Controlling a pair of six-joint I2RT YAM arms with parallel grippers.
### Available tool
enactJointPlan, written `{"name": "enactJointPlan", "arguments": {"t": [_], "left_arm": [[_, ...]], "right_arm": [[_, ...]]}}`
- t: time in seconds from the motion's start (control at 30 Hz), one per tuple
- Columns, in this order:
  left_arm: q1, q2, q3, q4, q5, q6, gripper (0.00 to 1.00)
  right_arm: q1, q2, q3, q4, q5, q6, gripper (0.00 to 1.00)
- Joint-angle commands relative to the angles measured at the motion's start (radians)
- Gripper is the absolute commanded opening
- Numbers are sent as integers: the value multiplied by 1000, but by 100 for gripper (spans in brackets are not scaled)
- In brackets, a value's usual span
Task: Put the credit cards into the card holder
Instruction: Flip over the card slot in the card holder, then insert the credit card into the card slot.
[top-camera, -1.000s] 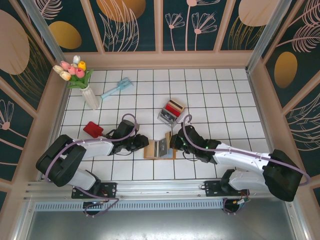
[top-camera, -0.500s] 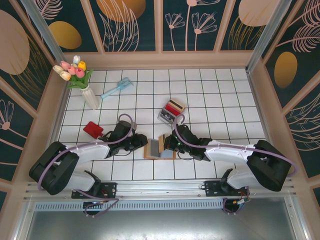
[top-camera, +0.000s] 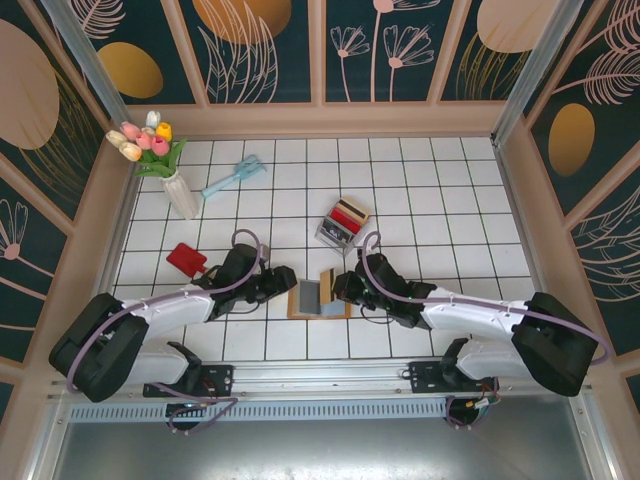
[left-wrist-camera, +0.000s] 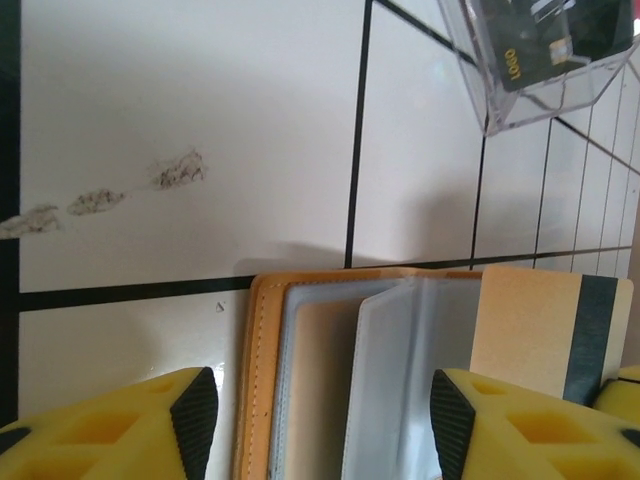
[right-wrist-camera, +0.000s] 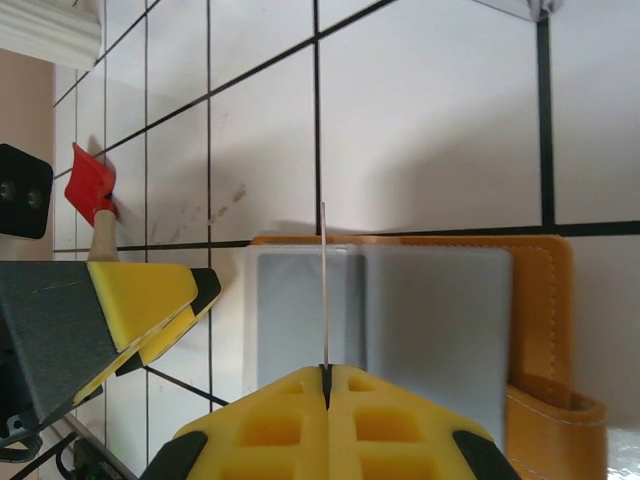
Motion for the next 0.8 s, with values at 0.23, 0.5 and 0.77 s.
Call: {"name": "enactJointPlan", "arguments": {"t": [0.23, 0.5, 0.77], "left_arm": [[-11, 60, 36, -3, 53, 46, 60], [-25, 120, 55, -12, 59, 62, 50], [-31, 149, 58, -16, 52, 67, 28]], "right_arm": [[-6, 76, -54, 161, -37, 64, 0], [8, 106, -67, 159, -18, 88, 0], [10, 167, -81, 243, -65, 99, 0]]}}
